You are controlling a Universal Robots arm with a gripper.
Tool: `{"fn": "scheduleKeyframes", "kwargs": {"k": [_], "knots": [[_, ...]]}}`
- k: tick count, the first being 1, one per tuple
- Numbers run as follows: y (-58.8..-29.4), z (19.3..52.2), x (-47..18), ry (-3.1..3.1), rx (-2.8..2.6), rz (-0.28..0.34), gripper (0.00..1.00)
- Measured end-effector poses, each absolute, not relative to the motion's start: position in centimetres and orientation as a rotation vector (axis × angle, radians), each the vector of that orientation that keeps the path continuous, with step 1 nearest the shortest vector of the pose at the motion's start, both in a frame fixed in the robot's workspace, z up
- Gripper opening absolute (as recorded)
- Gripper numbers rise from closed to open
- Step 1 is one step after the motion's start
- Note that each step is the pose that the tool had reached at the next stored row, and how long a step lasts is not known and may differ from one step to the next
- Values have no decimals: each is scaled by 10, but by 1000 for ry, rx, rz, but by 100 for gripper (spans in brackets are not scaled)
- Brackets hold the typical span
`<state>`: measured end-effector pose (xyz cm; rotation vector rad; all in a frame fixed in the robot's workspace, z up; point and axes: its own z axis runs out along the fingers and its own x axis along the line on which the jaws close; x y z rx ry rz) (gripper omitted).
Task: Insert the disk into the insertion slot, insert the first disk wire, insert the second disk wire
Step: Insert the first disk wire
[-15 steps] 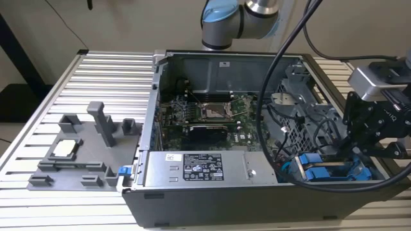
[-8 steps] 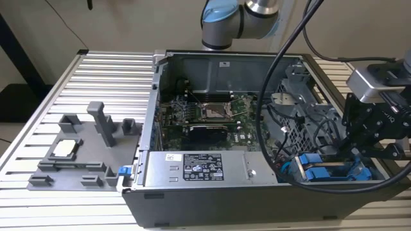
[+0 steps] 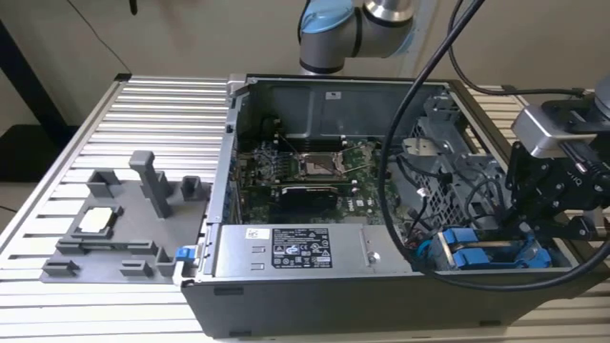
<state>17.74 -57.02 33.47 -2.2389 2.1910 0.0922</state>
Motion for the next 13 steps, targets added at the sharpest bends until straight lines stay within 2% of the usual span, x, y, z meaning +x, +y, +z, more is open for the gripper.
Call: {"fn": "scheduleKeyframes", "kwargs": {"k": [10, 11, 13], "knots": [[-570, 333, 178, 2191, -2239, 93, 20], [-570, 336, 178, 2190, -2238, 94, 27], [-570, 344, 178, 2191, -2239, 93, 27]]}}
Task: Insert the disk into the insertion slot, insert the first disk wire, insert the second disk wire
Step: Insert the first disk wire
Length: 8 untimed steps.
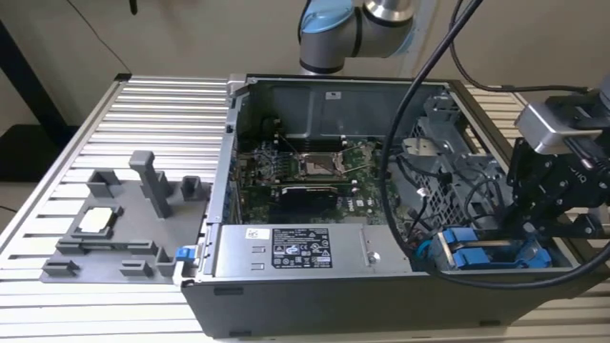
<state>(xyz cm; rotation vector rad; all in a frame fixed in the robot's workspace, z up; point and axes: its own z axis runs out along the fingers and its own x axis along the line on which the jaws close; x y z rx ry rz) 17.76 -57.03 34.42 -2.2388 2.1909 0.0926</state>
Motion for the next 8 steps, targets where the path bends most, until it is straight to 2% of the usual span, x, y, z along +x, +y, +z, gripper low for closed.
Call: {"fn": "scheduleKeyframes", "kwargs": {"k": [8], "knots": [[-570, 377, 178, 2191, -2239, 93, 27]]}}
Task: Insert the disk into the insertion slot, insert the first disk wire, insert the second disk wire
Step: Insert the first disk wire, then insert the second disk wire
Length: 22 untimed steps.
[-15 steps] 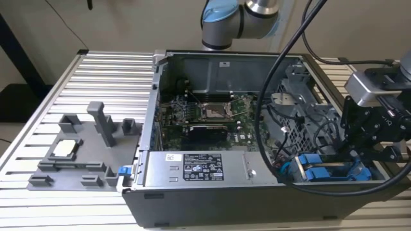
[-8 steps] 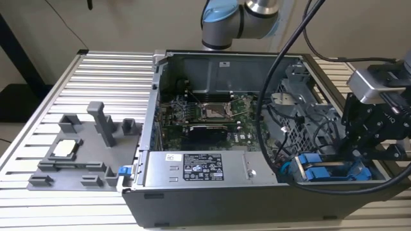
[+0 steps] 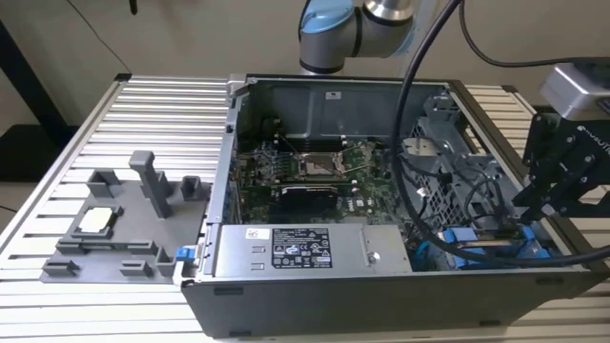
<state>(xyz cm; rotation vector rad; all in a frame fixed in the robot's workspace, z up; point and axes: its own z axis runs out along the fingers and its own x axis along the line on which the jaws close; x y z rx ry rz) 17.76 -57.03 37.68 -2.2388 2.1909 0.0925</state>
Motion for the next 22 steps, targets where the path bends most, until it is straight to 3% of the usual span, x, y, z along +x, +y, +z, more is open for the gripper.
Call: {"fn": "scheduleKeyframes", "kwargs": {"k": [11, 22], "knots": [[-568, 387, 177, 2191, -2239, 92, 27], [-532, 387, 177, 2191, -2239, 92, 27]]}}
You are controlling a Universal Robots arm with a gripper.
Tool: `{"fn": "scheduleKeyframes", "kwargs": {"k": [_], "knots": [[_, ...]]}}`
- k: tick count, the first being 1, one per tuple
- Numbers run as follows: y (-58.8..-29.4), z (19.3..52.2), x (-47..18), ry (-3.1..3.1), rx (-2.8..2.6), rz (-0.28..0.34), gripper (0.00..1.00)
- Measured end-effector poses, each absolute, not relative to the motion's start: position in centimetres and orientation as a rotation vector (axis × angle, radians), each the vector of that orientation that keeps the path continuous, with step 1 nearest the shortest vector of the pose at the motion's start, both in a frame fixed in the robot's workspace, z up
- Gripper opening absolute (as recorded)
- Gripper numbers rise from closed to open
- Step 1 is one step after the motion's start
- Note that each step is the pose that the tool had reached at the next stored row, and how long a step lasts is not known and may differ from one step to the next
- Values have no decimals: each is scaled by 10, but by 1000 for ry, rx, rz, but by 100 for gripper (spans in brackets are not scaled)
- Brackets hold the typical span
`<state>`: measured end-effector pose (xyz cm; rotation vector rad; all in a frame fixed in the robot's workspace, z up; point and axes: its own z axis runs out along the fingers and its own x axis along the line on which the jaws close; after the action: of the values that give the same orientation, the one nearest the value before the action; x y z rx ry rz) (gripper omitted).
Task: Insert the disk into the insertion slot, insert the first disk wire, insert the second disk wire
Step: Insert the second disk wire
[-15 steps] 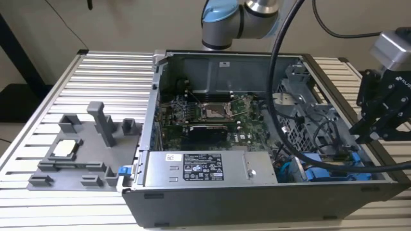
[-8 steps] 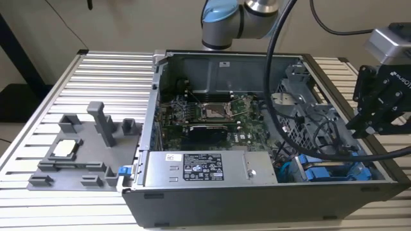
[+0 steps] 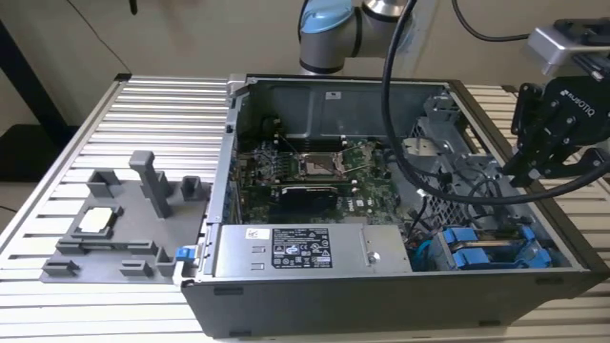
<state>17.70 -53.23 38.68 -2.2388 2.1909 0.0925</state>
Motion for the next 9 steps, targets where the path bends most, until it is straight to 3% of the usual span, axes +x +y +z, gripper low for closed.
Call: {"fn": "scheduleKeyframes", "kwargs": {"k": [9], "knots": [[-529, 387, 168, 2191, -2239, 92, 27]]}}
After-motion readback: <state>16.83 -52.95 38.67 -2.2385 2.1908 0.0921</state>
